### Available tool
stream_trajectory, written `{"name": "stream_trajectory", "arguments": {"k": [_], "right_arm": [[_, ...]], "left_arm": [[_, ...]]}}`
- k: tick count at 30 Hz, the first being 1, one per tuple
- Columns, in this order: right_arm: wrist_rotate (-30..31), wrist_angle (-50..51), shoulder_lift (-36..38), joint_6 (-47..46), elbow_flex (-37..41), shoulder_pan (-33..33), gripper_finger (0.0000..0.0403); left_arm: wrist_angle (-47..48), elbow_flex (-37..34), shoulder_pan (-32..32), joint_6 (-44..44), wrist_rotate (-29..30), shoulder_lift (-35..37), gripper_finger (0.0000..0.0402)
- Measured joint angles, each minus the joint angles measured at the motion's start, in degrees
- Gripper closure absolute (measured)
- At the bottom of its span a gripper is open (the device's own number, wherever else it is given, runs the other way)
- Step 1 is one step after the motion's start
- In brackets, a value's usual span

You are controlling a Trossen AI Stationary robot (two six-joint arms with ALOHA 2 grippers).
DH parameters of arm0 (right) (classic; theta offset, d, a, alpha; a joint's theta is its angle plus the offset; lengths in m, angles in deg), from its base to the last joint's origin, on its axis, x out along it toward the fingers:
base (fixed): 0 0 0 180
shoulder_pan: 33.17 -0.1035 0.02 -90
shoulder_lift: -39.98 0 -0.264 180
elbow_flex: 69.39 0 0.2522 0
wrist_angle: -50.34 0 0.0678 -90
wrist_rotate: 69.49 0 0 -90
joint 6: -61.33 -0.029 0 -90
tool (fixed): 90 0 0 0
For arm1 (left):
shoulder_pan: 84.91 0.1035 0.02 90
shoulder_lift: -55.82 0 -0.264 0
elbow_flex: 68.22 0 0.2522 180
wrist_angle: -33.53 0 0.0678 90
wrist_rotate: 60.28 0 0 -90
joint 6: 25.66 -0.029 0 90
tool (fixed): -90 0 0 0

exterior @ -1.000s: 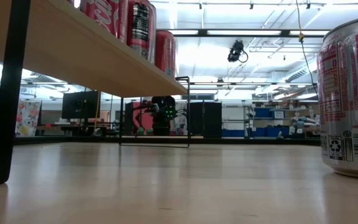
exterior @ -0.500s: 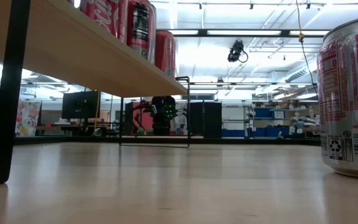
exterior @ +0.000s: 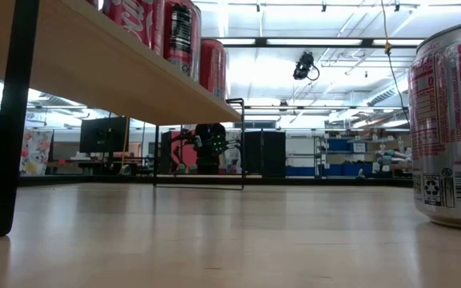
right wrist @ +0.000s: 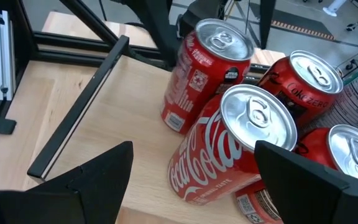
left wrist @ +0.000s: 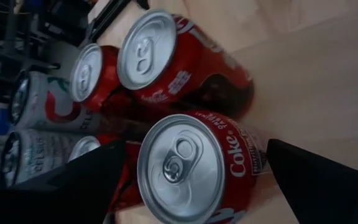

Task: Place canned beverage on shelf
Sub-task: Put the red soda can on the shelf

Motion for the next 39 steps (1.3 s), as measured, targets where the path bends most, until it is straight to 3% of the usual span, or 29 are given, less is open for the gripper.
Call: {"name": "stream_trajectory", "arguments": {"k": [13,18,26,29,35,39], "right_arm": [[0.14,-0.21,0.00,0.65,0.00,-0.01,0.0057],[2.91,-1.38,0.00,2.92,0.00,-0.61,0.0057],[2.67,-1.53,0.00,3.38,0.00,-0.35,0.0057],[2.59,-1.35,0.00,3.42,0.00,0.15,0.0057],[1.06,-1.37,0.00,3.21,0.00,1.49,0.0057],[5.12,-0.83,0.06,3.25,0.00,1.08,0.0057]], "left_arm": [[2.27,0.00,0.02,-0.17,3.51,0.00,0.0002],[2.16,0.00,0.00,0.42,4.45,0.00,0.0002],[-3.13,0.00,-2.18,0.43,2.85,0.04,0.0002],[-7.52,0.00,-2.37,-0.13,-0.65,0.04,0.0002],[-13.64,0.02,0.77,-1.39,-4.30,-0.41,0.0002],[-16.02,0.02,3.03,-2.49,-5.98,-0.99,0.0002]]}}
